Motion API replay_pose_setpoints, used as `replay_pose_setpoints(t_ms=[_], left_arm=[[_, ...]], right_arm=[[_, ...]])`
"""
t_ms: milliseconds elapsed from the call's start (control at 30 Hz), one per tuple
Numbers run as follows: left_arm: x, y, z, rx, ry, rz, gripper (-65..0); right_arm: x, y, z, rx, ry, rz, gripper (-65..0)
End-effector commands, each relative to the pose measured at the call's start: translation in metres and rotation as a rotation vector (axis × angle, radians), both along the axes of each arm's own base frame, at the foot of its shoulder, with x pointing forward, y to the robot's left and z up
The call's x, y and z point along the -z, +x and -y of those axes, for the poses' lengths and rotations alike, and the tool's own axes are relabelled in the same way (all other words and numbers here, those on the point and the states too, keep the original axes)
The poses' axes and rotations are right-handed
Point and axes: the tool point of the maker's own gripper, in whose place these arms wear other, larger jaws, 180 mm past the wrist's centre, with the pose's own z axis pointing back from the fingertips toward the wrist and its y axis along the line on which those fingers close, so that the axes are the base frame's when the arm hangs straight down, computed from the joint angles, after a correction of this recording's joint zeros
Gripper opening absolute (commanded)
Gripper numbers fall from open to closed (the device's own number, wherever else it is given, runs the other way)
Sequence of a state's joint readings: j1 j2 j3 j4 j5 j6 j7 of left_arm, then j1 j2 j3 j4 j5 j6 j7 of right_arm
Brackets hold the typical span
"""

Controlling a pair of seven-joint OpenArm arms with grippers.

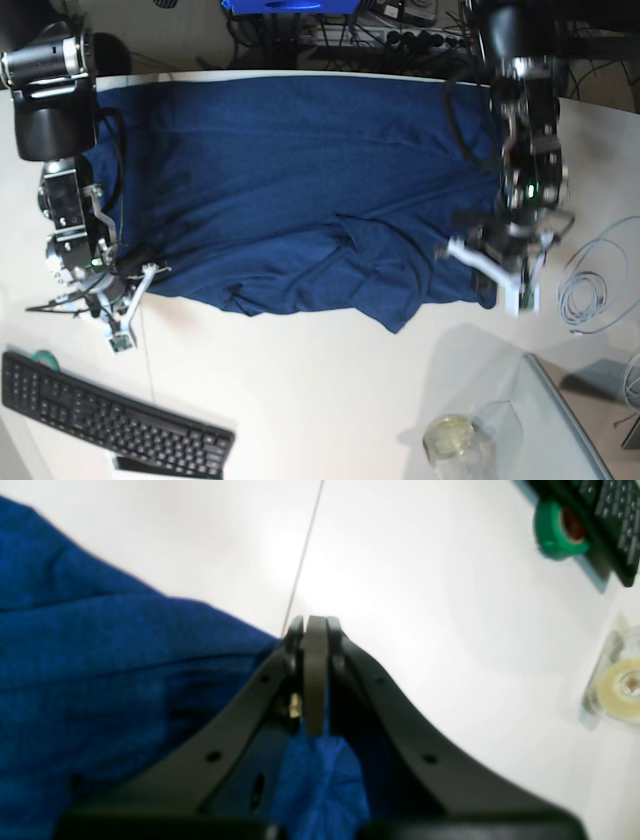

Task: Layout the t-shirt on the table in an organized manner, then fold the t-shirt properly
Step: 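Move the left gripper along the shirt edge toward the hem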

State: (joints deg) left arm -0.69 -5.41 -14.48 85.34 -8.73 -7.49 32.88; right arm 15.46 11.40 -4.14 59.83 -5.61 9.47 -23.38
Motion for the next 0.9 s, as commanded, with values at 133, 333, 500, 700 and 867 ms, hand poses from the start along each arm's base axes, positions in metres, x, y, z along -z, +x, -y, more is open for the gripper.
replay_pose_setpoints(t_ms=[133,333,500,700,867], left_arm=[[0.001,0.056,0.006,-0.01,-0.07,-0.056,-65.0],[0.024,0.085,0.031,-0.008,-0.17,-0.145,-28.5],[0.033,0.092,0.047,0.004,-0.201,-0.186,-25.2],[0.045,0.091,0.053,0.006,-0.209,-0.187,-38.0],[0.062,0.083,0.068,0.062,-0.175,-0.227,-48.9]], right_arm=[[-0.007,0.002,0.003,0.001,-0.001,0.033,-64.7],[0.004,-0.01,0.005,0.003,-0.004,0.004,-64.7],[0.006,-0.013,0.005,0.003,-0.004,-0.002,-64.7],[0.007,-0.014,0.006,0.004,-0.006,-0.004,-64.8],[0.007,-0.014,0.006,0.004,-0.006,-0.004,-64.8]])
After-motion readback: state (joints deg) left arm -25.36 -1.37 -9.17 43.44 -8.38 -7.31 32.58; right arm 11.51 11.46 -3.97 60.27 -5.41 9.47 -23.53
